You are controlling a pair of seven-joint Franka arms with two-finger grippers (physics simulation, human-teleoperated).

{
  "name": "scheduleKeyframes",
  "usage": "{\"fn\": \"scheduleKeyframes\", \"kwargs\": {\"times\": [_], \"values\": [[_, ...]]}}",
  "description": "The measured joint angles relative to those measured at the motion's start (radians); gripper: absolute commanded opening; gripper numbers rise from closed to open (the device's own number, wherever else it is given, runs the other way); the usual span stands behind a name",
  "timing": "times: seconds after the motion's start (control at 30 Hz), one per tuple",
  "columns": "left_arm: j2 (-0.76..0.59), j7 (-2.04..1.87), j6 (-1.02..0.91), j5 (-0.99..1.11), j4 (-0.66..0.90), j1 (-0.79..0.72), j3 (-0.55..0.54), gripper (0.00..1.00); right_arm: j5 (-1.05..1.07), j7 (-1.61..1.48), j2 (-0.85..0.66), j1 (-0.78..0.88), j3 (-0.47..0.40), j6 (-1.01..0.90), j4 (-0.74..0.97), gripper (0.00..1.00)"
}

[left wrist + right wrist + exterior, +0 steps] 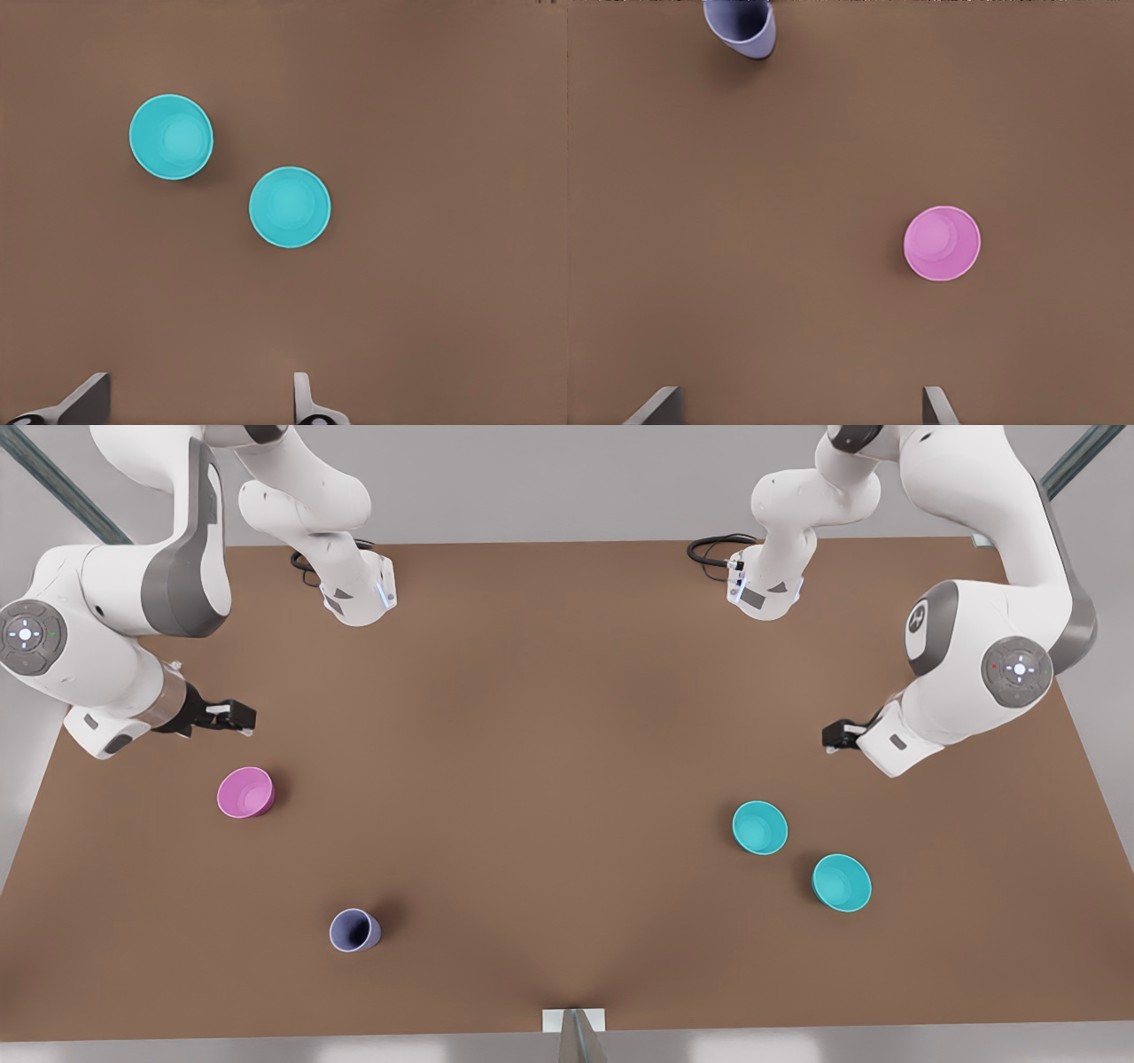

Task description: Stack the blue bowl on the pink bowl

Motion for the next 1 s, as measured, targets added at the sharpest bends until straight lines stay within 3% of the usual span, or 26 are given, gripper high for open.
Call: {"fn": "scheduleKeyframes", "kwargs": {"times": [0.13,0.23,0.37,0.5,0.67,1.0], "values": [[0.001,-0.002,0.007,0.000,0.000,0.007,0.000,1.00,-0.024,-0.020,0.064,-0.049,0.001,0.007,0.033,1.00],[0.005,-0.003,0.009,0.000,0.000,0.008,0.000,1.00,-0.070,-0.082,0.243,-0.262,0.001,0.052,0.070,1.00],[0.011,-0.004,0.008,-0.001,-0.001,0.018,0.000,1.00,-0.091,-0.182,0.300,-0.396,0.002,0.244,-0.089,1.00],[0.017,-0.005,0.002,-0.002,0.002,0.026,0.000,1.00,-0.085,-0.272,0.267,-0.416,0.003,0.531,-0.342,1.00],[0.039,-0.006,-0.001,-0.004,0.000,0.044,0.000,1.00,-0.072,-0.357,0.263,-0.419,0.003,0.770,-0.465,1.00],[0.047,-0.006,-0.005,-0.004,-0.001,0.053,0.000,1.00,-0.003,-0.468,0.334,-0.417,0.005,0.954,-0.560,1.00]]}}
